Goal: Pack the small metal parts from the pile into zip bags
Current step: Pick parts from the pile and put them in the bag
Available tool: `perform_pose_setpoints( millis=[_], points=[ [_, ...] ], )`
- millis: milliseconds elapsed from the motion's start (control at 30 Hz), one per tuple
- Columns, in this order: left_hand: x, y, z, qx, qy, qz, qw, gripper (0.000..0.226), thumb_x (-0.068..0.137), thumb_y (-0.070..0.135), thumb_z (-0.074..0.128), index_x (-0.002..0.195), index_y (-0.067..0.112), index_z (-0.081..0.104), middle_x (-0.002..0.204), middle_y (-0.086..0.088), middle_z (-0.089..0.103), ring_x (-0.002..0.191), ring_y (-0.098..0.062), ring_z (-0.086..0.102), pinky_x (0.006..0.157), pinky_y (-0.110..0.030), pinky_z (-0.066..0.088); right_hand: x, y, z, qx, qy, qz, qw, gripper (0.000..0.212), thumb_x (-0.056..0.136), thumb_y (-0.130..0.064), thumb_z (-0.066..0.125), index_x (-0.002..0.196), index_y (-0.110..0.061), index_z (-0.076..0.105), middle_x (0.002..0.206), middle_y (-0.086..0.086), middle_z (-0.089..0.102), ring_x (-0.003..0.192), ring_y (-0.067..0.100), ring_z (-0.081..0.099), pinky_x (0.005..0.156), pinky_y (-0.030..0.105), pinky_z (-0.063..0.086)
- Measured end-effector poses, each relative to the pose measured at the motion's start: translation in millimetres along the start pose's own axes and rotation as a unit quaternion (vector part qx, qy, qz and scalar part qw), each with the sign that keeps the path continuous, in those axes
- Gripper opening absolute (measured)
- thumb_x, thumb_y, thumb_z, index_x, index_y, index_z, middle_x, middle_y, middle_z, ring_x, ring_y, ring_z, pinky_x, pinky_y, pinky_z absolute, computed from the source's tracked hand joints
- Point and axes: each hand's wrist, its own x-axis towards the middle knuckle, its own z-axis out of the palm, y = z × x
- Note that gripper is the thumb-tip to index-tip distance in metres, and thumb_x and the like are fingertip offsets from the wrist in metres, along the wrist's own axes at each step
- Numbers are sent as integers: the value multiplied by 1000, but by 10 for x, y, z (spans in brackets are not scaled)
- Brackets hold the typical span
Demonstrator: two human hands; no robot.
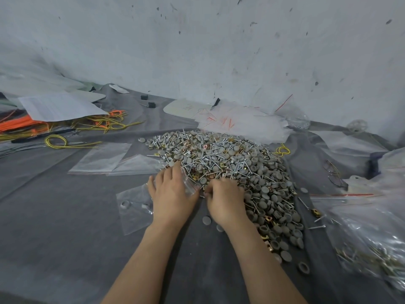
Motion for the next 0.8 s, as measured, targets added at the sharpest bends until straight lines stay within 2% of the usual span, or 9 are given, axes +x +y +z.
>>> perform_pose_setpoints(
  millis=[67, 167, 267, 333, 400, 533, 667, 733, 800],
  points=[
    [6, 1, -1, 1, -3, -3, 1000, 77, 84, 48, 62, 146, 18, 28, 144, -2, 42, 138, -23, 30, 116, -45, 12, 5, -5, -15, 28, 11, 0, 1000, 11, 96, -20, 50, 102, -20, 60, 108, -1, 60, 108, 22, 49, 93, 39, 35],
    [1, -3, -6, 5, -4, -3, 1000, 78, 84, 50, 63, 146, 18, 28, 143, -2, 43, 138, -24, 30, 115, -46, 13, 35, 8, -50, 162, 63, 20, 985, 2, 94, -20, 55, 94, -19, 54, 92, -6, 59, 89, 16, 57, 84, 32, 46],
    [-8, -4, -7, 0, -1, -2, 1000, 77, 84, 48, 63, 146, 18, 28, 143, -2, 43, 137, -24, 30, 115, -46, 13, 73, 21, -98, 350, 65, 78, 931, 13, 89, -13, 63, 94, -19, 52, 87, -11, 55, 80, 3, 54, 67, 11, 41],
    [-11, -1, -9, 1, 0, 3, 1000, 78, 84, 47, 63, 147, 18, 27, 143, -2, 43, 137, -24, 30, 115, -46, 14, 93, 32, -124, 429, 49, 113, 895, 14, 86, -11, 65, 90, -20, 56, 89, -9, 57, 81, 0, 54, 65, 10, 38],
    [-16, 2, -11, 1, 0, 3, 1000, 78, 84, 47, 63, 147, 18, 27, 143, -2, 43, 137, -24, 30, 115, -46, 14, 107, 35, -136, 453, 53, 120, 882, 16, 85, -11, 67, 83, -24, 57, 88, -8, 60, 83, 1, 56, 66, 12, 39],
    [-19, -1, -15, 0, -3, 0, 1000, 76, 85, 46, 63, 146, 18, 27, 143, -3, 43, 137, -25, 30, 115, -46, 13, 138, -46, -153, 458, 55, 88, 883, 17, 84, -13, 69, 79, -25, 59, 83, -8, 63, 80, 5, 60, 69, 14, 45],
    [-23, -8, -19, -16, 14, -5, 1000, 73, 85, 37, 63, 146, 15, 29, 139, -6, 47, 134, -27, 33, 113, -47, 15, 192, -183, -166, 453, -51, 5, 890, 9, 88, -8, 64, 88, -16, 63, 85, -2, 69, 78, 6, 65, 74, 16, 51],
    [-13, -25, -27, -14, 25, -15, 999, 75, 82, 36, 66, 145, 14, 31, 137, -7, 49, 133, -28, 35, 113, -48, 16, 223, -184, -182, 465, -38, 4, 884, 13, 92, -4, 56, 92, -15, 62, 87, -2, 70, 79, 4, 66, 73, 13, 51],
    [-1, -45, -32, -9, 30, -29, 999, 78, 79, 38, 68, 144, 13, 32, 135, -8, 49, 131, -30, 36, 112, -48, 17, 244, -138, -183, 419, 14, 24, 907, 16, 94, -2, 51, 96, -12, 63, 91, 1, 70, 77, 6, 65, 72, 15, 52]
  ],
)
